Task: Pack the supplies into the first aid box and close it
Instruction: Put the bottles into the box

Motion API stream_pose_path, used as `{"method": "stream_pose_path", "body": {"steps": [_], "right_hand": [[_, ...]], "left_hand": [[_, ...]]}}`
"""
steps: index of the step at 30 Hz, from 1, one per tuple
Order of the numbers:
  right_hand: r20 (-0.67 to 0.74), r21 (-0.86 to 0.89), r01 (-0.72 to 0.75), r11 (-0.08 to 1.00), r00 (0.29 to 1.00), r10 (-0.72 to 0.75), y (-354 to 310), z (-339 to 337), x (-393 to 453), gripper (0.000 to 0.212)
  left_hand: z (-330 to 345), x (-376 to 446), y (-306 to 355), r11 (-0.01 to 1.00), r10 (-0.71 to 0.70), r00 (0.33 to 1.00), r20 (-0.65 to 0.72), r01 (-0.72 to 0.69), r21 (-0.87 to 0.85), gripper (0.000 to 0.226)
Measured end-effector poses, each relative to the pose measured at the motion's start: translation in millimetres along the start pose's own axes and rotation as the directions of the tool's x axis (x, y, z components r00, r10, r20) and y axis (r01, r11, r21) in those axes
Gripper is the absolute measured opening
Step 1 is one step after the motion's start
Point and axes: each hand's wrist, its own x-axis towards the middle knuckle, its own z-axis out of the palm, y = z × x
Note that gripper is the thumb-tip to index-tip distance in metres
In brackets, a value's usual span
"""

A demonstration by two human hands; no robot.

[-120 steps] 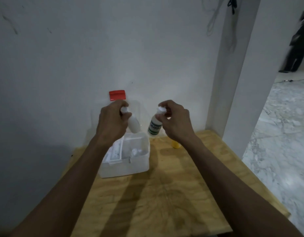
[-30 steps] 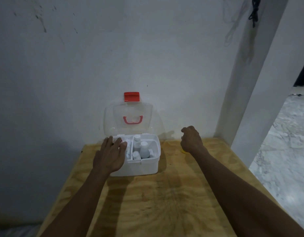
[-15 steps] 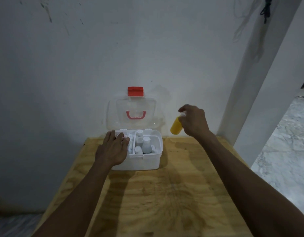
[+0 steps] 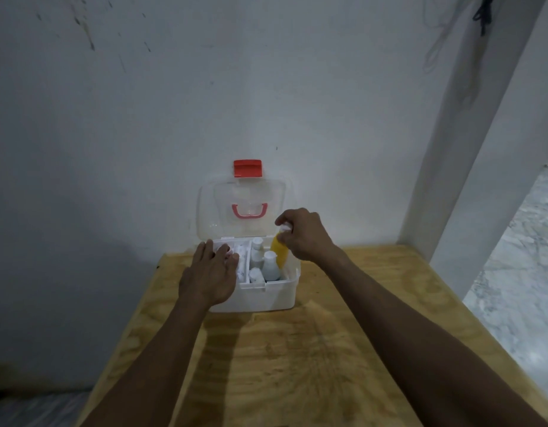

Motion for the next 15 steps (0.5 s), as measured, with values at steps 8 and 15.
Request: {"method": "stream_pose_path", "body": {"steps": [8,15], "right_hand": [[0.099,-0.015,-0.011,1.0,0.995,0.012,3,17,5,0.029],[0.167,-0.093,-0.013,0.996,0.985,0.029,13,24,3,0.028]], "left_hand": [[3,3,-3,1.0,0.014,1.0,-0.003,-0.014,-0.003,0.071],[2,1,-1,1.0,0.013,1.0,0.0,-0.013,0.001,0.063]]}}
